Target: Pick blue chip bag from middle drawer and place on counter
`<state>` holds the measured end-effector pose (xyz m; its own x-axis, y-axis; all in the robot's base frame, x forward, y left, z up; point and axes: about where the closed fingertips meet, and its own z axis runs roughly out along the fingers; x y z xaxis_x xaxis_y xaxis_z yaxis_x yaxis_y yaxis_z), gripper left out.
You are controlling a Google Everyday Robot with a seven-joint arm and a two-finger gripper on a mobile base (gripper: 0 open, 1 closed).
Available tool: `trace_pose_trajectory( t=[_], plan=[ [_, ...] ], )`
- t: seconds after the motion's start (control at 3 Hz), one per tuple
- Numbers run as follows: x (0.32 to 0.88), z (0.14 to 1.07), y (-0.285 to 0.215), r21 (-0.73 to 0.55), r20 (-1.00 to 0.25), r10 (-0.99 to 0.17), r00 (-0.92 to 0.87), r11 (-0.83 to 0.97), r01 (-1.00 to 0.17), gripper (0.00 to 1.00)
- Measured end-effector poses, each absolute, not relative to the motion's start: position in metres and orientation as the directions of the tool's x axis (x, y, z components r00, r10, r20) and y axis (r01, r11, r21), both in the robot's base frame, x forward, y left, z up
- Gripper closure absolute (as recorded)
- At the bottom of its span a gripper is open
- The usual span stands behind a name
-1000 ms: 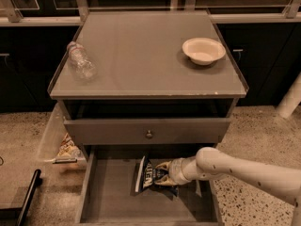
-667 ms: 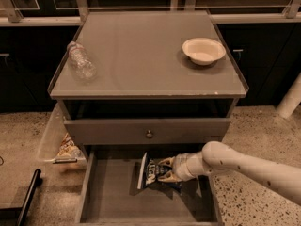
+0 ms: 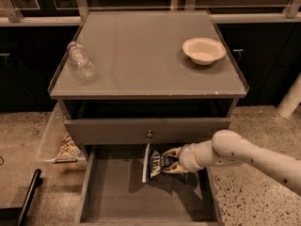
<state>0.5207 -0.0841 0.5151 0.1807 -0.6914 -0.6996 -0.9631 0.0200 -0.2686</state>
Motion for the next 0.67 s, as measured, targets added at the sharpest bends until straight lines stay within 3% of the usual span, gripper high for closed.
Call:
trace_pose_trajectory(
  t=[0.67],
  plan=[
    [0.508,0.557,-0.084,-0.315,-0.711,-0.66,0.242,-0.008,-0.949,1.0]
  ],
)
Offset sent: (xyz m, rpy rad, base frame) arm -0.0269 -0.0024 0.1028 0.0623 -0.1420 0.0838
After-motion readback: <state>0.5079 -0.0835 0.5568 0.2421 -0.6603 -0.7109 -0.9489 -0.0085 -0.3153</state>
